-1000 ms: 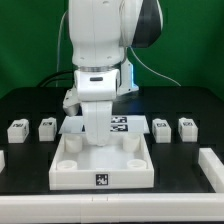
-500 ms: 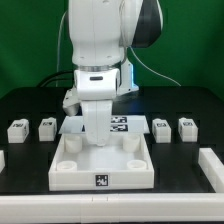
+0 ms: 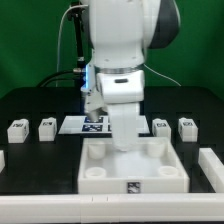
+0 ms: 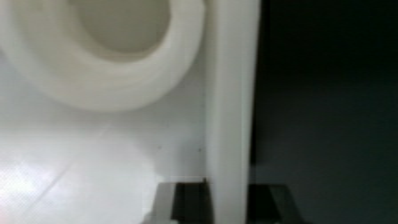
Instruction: Assemble one leg
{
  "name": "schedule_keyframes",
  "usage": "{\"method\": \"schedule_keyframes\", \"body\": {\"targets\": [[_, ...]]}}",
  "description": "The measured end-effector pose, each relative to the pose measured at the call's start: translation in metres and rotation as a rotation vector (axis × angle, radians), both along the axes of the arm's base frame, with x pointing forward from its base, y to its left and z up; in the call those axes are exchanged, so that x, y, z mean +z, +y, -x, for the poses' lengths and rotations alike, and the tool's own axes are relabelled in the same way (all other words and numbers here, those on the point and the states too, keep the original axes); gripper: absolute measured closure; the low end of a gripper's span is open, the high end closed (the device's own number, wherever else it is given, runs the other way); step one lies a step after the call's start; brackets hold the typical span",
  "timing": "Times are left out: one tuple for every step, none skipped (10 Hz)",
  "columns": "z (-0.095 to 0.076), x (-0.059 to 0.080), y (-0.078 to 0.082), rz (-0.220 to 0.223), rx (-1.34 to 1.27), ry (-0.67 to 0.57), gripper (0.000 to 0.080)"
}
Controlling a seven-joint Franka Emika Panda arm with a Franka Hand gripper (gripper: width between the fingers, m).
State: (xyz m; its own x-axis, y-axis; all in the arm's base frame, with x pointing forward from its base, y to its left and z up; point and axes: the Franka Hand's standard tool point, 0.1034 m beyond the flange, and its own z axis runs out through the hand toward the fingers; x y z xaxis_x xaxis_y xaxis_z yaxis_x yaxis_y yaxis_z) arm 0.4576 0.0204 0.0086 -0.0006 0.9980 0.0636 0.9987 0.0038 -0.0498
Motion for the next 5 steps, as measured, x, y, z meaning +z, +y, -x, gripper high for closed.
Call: {"method": "schedule_keyframes", "body": {"targets": [[-0.01, 0.0, 0.012, -0.011, 0.011, -0.009, 0.0734], [-0.018, 0.0, 0.022, -0.02, -0.006, -0.016, 0.0735], [-0.026, 0.0, 0.032, -0.027, -0.02, -0.023, 0.0735], [-0.031, 0.0, 0.041, -0.033, -0.031, -0.029, 0.0736], [-0.032, -0.002, 0.046, -0.035, -0.033, -0.029, 0.0736]]}}
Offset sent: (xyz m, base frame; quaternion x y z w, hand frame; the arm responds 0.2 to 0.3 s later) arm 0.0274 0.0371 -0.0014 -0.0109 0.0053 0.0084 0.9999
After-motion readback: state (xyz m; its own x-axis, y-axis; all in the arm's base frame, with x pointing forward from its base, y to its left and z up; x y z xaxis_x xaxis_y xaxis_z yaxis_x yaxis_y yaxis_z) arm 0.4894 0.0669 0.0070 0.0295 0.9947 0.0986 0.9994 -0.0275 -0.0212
